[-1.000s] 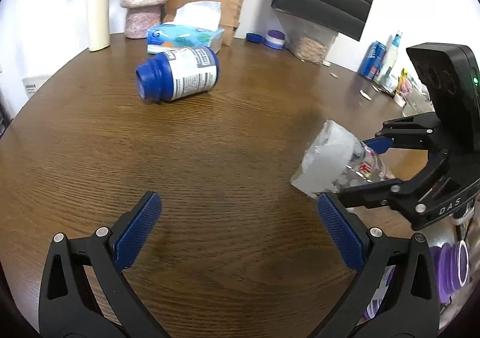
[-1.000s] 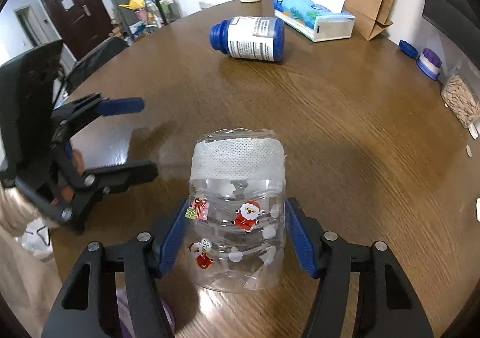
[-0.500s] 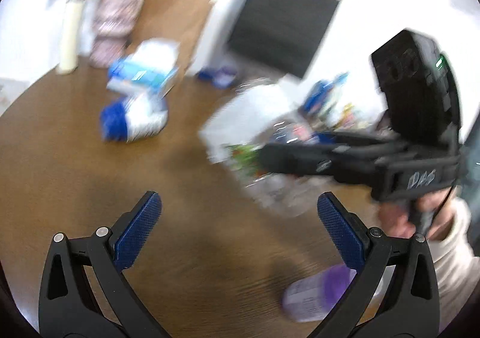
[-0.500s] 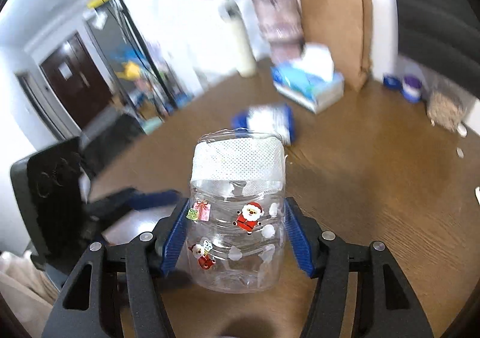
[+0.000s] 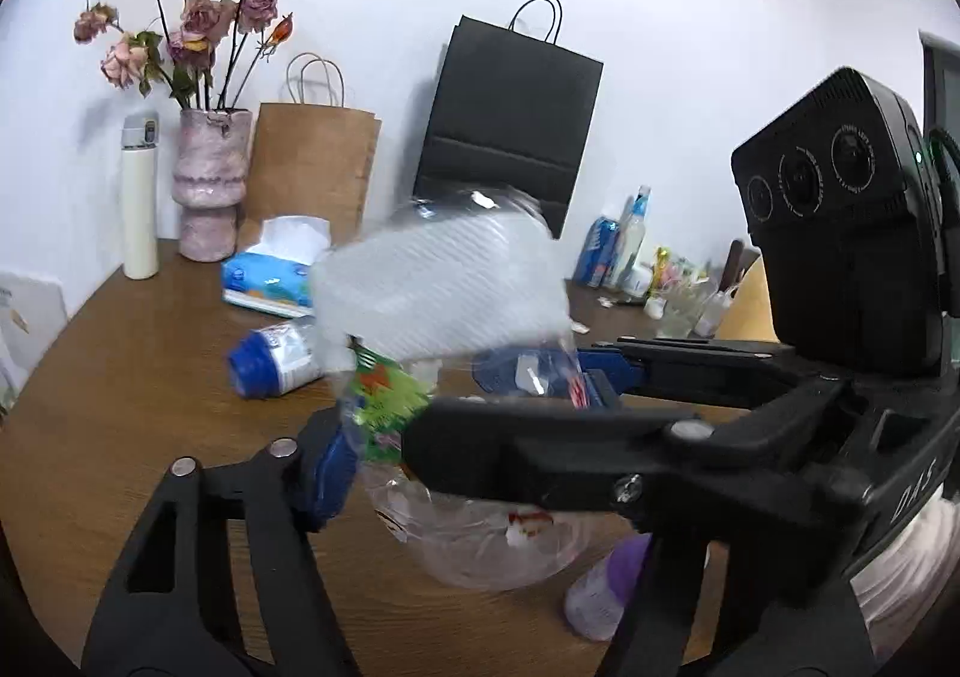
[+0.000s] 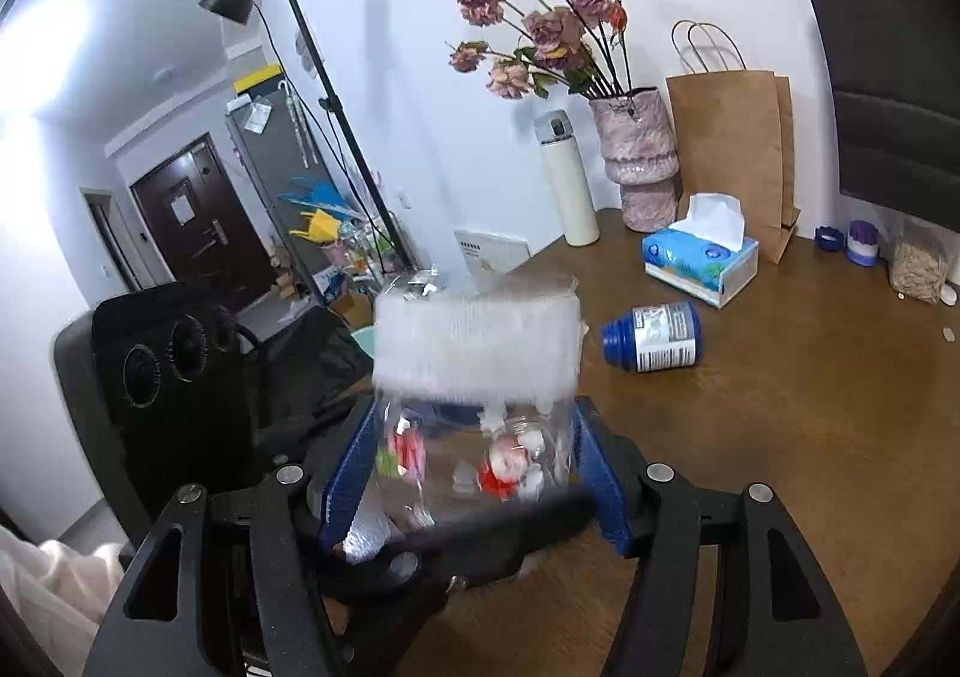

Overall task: Flip cup upright
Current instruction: 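Lift and rotate the cup upright with the right tool while the left tool steadies it, then lower the upright cup onto the table and open the right tool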

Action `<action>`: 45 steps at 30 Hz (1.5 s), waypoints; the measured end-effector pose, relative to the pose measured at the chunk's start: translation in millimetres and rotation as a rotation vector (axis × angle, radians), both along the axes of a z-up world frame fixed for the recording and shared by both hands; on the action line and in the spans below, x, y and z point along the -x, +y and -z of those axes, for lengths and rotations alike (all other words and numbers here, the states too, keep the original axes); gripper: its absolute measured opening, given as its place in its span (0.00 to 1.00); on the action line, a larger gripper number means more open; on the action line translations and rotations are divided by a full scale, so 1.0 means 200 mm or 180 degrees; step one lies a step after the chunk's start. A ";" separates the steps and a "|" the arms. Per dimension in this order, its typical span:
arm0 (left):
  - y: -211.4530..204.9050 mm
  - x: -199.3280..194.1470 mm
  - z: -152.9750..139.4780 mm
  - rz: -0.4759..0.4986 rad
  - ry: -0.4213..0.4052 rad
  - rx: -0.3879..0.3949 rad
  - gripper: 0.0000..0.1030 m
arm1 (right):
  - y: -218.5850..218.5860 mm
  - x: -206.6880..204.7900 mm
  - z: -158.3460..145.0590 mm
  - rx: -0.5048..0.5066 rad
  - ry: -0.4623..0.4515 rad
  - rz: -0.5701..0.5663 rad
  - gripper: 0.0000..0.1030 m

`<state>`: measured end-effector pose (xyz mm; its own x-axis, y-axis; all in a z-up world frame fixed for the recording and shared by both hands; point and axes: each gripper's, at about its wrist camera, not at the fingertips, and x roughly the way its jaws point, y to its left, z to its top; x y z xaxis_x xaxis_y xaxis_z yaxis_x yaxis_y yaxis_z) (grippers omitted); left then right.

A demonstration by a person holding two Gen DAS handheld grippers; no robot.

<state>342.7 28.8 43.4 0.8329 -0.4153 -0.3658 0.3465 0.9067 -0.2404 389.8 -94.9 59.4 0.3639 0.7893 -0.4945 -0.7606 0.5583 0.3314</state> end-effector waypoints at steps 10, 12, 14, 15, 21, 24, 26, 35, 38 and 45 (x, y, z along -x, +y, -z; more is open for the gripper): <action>-0.07 0.06 0.16 -0.0211 -0.0335 -0.0784 0.59 | 0.02 -0.03 0.14 -0.0053 -0.0005 -0.0035 0.77; -0.07 0.05 0.17 -0.0193 -0.0325 -0.0634 0.59 | -0.01 -0.02 0.17 -0.0081 -0.0040 -0.0027 0.77; -0.09 0.04 0.17 -0.0170 -0.0379 -0.0558 0.59 | -0.05 -0.01 0.14 -0.0088 -0.0142 0.0021 0.77; -0.11 0.03 0.16 -0.0140 -0.0381 -0.0545 0.59 | -0.08 0.00 0.13 -0.0037 -0.0220 0.0050 0.78; -0.30 0.04 0.22 0.0144 -0.0429 -0.0542 0.59 | -0.20 0.11 0.15 0.0125 -0.0645 0.0322 0.78; -0.42 0.06 0.24 0.0300 -0.0466 -0.0725 0.59 | -0.26 0.13 0.26 0.0222 -0.0707 0.0438 0.79; -0.49 0.06 0.26 0.0369 -0.0452 -0.0840 0.59 | -0.33 0.08 0.32 0.0097 -0.0397 0.0462 0.79; -0.65 0.03 0.34 0.0586 -0.0317 -0.1104 0.60 | -0.54 -0.02 0.33 -0.0214 -0.0007 0.0592 0.65; -0.68 -0.03 0.36 0.0533 -0.0084 -0.1199 0.85 | -0.54 -0.03 0.34 -0.0060 -0.0094 0.0675 0.64; -0.53 -0.11 0.44 0.0261 0.0631 -0.1106 1.00 | -0.51 -0.09 0.42 0.0804 -0.0629 0.1360 0.66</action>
<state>364.2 -76.8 -45.0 0.7015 -0.3008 -0.6461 0.3987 0.9171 0.0059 407.9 -196.7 -25.0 0.7323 0.4156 -0.5395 -0.4822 0.8758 0.0202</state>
